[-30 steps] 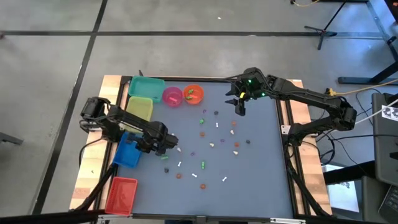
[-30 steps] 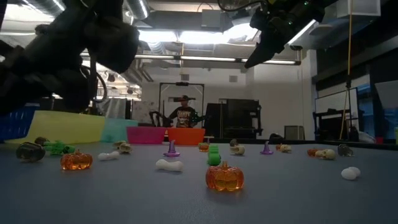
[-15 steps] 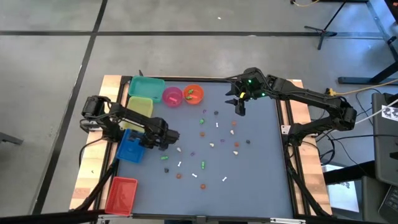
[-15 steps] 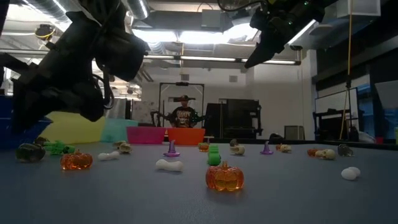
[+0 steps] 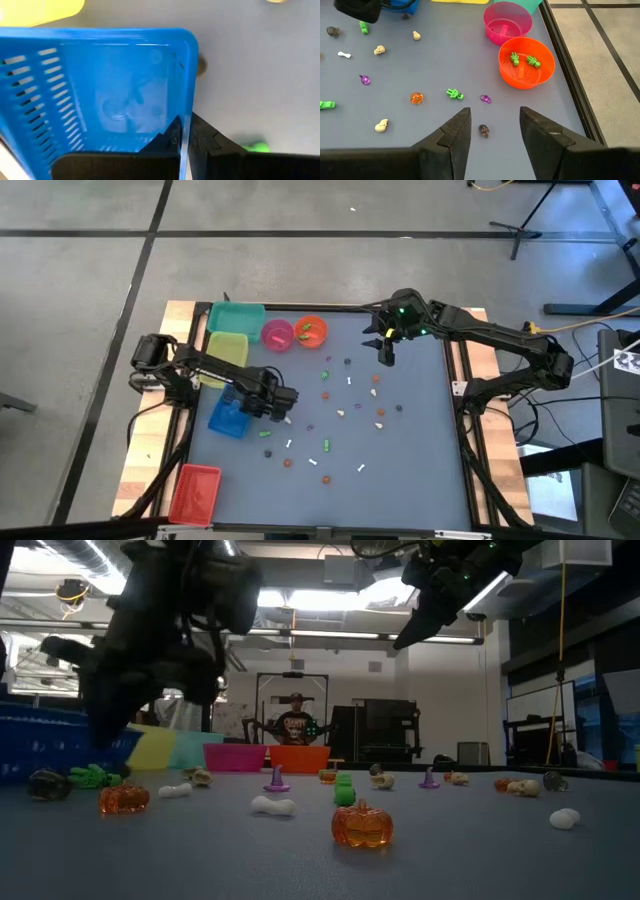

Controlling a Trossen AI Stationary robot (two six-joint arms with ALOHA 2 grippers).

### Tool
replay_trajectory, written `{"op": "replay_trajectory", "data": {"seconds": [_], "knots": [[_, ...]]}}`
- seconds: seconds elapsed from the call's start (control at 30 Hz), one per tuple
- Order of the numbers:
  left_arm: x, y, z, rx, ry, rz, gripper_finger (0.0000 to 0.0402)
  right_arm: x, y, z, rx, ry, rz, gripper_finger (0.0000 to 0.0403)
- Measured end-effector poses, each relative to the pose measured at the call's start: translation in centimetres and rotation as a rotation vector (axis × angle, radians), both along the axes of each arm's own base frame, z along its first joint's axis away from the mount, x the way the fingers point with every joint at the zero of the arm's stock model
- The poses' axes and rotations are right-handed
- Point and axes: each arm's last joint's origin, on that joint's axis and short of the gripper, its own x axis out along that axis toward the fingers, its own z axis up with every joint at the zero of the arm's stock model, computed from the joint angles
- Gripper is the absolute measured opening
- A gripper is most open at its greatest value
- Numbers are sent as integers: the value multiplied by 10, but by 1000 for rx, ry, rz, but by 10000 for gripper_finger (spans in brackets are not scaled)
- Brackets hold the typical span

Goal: Sort Halloween decoration
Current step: Adjust the blue bin on the table

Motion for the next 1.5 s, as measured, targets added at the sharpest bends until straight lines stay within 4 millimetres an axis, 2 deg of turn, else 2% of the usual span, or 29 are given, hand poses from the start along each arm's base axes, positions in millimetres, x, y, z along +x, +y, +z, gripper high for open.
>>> {"op": "replay_trajectory", "data": {"seconds": [0.17, 0.5, 0.7, 0.97, 1.3, 1.5], "knots": [[-1, -6, 10, -35, 51, -16, 0, 0, 0, 0, 0, 0, 0, 168], [-17, -27, 16, -224, 218, -12, 0, 0, 0, 0, 3, 5, 0, 168], [-20, -37, 16, -224, 219, -87, 0, -1, 0, -1, 5, 10, 0, 168], [-19, -36, 15, -133, 200, -115, 0, -1, 0, -1, 7, 14, 0, 168], [-18, -32, 15, -136, 199, -96, 0, -1, 1, -1, 8, 16, 0, 168], [-18, -33, 15, -148, 194, -157, 0, -1, 1, -1, 8, 16, 0, 168]]}}
